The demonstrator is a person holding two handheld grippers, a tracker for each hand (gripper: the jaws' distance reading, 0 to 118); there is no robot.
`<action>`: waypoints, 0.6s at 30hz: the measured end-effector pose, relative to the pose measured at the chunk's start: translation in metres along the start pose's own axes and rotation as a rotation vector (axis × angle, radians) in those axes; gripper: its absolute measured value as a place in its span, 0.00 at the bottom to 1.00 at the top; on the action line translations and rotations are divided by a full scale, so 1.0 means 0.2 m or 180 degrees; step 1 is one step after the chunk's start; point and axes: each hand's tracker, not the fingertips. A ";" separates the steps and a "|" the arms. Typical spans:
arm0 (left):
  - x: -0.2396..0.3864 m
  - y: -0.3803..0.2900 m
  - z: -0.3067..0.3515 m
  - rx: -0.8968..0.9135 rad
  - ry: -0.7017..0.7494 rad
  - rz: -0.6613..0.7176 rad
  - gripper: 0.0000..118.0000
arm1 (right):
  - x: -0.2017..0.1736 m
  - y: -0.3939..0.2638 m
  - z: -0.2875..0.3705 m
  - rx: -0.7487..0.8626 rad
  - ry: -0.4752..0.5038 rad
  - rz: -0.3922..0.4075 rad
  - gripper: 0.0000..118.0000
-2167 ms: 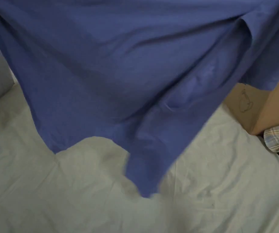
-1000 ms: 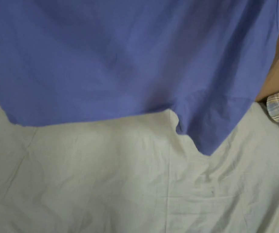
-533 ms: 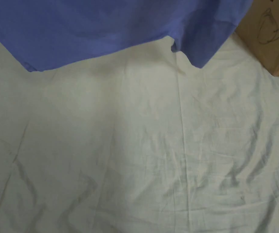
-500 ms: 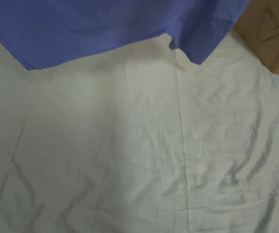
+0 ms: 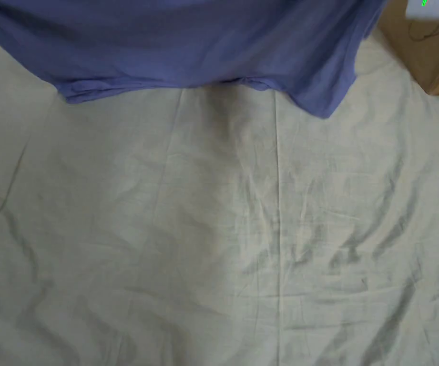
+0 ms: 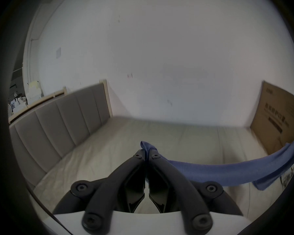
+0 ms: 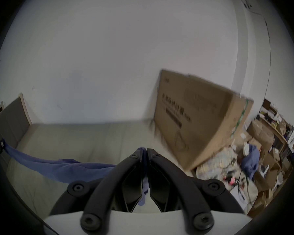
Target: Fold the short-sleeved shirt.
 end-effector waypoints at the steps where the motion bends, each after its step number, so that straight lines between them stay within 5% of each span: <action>1: -0.01 -0.10 0.04 -0.0070 -0.0017 -0.0012 0.00 | 0.02 -0.09 -0.02 -0.0150 0.0056 -0.0057 0.03; 18: -0.44 -1.31 0.80 -0.1039 -0.0218 0.0137 0.00 | 0.38 -1.49 0.45 -0.1164 0.0326 -0.0163 0.03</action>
